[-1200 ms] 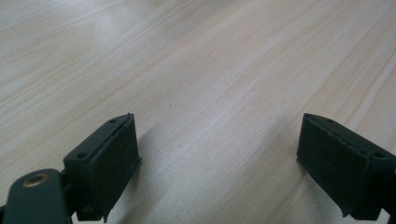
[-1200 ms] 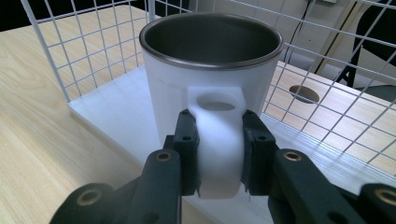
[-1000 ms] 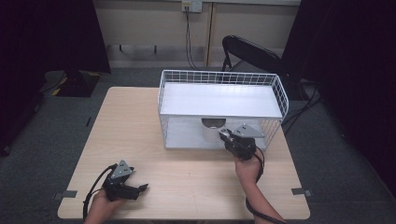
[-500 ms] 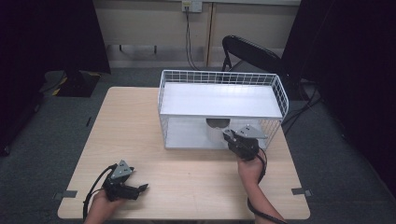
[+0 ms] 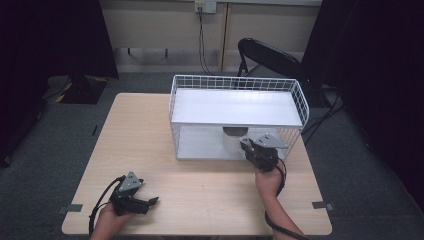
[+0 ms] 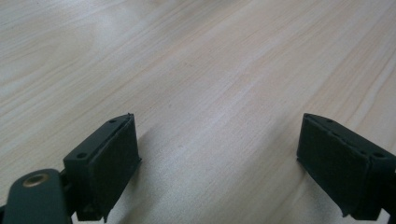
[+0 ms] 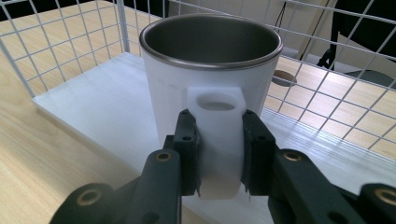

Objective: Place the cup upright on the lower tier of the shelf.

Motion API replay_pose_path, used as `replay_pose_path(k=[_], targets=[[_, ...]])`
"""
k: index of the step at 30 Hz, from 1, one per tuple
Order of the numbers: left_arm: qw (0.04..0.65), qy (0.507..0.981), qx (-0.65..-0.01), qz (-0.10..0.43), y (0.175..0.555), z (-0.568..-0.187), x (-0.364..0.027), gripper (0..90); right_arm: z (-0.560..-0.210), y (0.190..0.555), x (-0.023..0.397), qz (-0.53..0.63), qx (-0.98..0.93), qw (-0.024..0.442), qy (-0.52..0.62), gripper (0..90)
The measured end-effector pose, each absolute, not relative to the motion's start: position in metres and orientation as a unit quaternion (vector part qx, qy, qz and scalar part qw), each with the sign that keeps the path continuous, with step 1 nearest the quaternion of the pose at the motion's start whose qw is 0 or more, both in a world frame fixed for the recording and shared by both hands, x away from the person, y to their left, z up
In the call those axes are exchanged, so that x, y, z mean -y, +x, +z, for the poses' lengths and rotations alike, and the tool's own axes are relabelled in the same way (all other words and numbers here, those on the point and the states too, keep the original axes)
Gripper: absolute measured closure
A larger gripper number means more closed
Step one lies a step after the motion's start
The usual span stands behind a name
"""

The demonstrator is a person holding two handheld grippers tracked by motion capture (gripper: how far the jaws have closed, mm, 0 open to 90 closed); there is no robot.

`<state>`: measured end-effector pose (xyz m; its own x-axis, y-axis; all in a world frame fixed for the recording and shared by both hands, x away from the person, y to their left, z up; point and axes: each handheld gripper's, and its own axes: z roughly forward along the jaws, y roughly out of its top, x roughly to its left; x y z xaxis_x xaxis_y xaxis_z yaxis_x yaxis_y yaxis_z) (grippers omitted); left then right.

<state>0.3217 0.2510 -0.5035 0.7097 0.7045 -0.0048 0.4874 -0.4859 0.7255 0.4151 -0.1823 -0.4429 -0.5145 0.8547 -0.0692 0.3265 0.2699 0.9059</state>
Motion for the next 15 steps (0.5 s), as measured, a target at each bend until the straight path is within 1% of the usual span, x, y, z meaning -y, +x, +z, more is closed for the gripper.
replay_pose_path(k=[15], targets=[[0.367, 0.849, -0.351, 0.146, 0.3216, -0.5037, -0.2507, 11.8, -0.4486, 0.4201, 0.1835, 0.453, -0.738, 0.291, 0.408, 71.5]])
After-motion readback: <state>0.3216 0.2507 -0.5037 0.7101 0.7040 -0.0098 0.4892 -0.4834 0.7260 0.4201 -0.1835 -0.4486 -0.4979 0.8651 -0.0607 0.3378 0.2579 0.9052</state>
